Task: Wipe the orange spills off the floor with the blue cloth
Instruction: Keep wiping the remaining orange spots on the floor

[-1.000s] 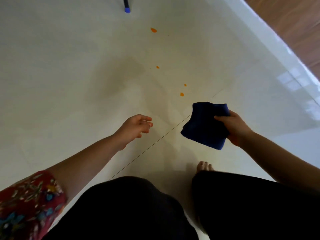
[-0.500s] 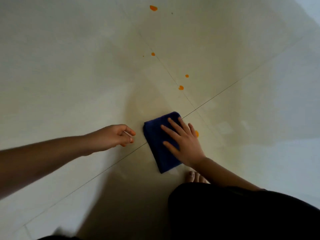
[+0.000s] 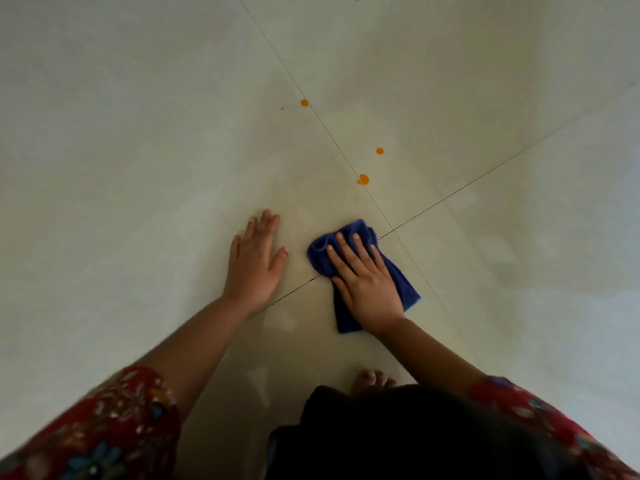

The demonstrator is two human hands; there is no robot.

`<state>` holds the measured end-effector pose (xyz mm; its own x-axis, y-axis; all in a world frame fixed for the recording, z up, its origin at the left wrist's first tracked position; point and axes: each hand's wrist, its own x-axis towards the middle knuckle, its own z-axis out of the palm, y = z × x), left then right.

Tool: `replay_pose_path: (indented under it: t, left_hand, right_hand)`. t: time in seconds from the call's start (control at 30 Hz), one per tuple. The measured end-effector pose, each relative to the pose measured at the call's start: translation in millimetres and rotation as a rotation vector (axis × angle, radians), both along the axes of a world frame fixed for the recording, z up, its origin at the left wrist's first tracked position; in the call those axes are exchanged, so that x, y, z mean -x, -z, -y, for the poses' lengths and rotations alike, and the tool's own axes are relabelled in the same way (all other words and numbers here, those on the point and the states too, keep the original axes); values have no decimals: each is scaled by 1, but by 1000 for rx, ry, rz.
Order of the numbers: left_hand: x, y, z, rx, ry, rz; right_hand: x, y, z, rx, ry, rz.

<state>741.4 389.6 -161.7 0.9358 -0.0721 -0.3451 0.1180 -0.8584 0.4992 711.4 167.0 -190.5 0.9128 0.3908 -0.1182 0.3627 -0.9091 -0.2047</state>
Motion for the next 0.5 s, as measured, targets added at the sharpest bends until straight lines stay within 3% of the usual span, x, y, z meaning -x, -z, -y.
replay_pose_path:
  t: [0.1, 0.2, 0.3, 0.4, 0.5]
  left_hand:
    - [8, 16, 8, -105, -3, 4]
    - [8, 19, 6, -105, 16, 11]
    - [11, 18, 8, -140, 30, 37]
    - [12, 16, 11, -121, -11, 68]
    - [12, 10, 16, -122, -54, 105]
  right_hand:
    - [13, 4, -13, -50, -162, 4]
    - [39, 1, 36, -39, -400, -4]
    - [15, -3, 73, -28, -263, -1]
    - [-28, -2, 44, -11, -111, -13]
    - [-18, 3, 11, -51, -294, 23]
